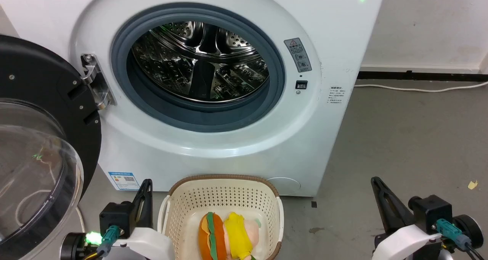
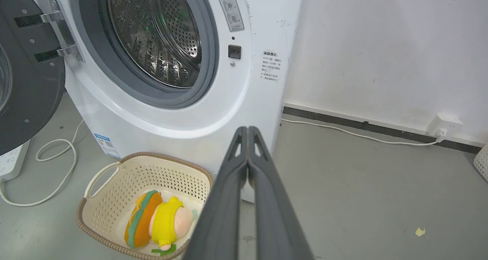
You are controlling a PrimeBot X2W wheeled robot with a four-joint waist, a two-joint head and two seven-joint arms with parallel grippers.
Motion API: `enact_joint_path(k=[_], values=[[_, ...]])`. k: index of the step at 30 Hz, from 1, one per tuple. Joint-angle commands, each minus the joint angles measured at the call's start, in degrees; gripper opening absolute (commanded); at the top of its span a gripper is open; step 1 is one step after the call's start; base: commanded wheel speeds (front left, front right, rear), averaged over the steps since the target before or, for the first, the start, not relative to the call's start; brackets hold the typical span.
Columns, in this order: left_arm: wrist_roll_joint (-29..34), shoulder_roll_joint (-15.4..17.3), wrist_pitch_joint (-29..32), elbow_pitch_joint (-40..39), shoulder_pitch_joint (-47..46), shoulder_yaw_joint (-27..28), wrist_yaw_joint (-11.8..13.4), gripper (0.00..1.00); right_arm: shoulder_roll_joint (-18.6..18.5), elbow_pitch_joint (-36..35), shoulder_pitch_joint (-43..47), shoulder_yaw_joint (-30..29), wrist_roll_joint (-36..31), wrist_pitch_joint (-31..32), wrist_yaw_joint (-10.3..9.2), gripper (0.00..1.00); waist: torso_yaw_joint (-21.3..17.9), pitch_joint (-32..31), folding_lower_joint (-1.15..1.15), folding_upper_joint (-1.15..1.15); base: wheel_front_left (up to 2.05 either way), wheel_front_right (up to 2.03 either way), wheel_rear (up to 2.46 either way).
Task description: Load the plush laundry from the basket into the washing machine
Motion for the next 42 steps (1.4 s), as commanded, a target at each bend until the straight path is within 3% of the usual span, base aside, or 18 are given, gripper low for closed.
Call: enact_joint_path(k=[1,2,3,22,42], values=[[0.15,0.15,0.02,-0.21,-0.87,0.16,-0.25,0.00,-0.06,-0.18,-0.72,-0.01,-0.42,0.08,0.03,0.00,0.00,0.00,0.00,0.00,0.00,0.00,0.00],[0.15,0.15,0.02,-0.21,-0.87,0.16,-0.25,0.00,-0.06,-0.18,-0.72,-0.01,-0.42,0.08,0.03,0.00,0.00,0.00,0.00,0.00,0.00,0.00,0.00],[-0.02,-0.01,-0.03,0.02,0.04,-0.04,0.06,1.00,0.00,0.02,0.02,-0.01,0.07,-0.03,0.00,1.00,0.00,0.00,0.00,0.00,0.00,0.00,0.00],[-0.73,0.00,-1.95,1.20,-0.28,-1.52,-0.31,1.00,-0.01,-0.39,-0.07,-1.30,1.46,-1.95,0.00,1.00,-0.41,1.78,0.00,0.00,0.00,0.00,0.00],[-1.40,0.33,-3.57,12.54,-7.84,-3.84,-1.58,1.00,-0.02,-2.05,-2.62,-1.33,3.32,-4.33,0.01,1.00,-3.40,10.47,0.00,0.00,0.00,0.00,0.00]])
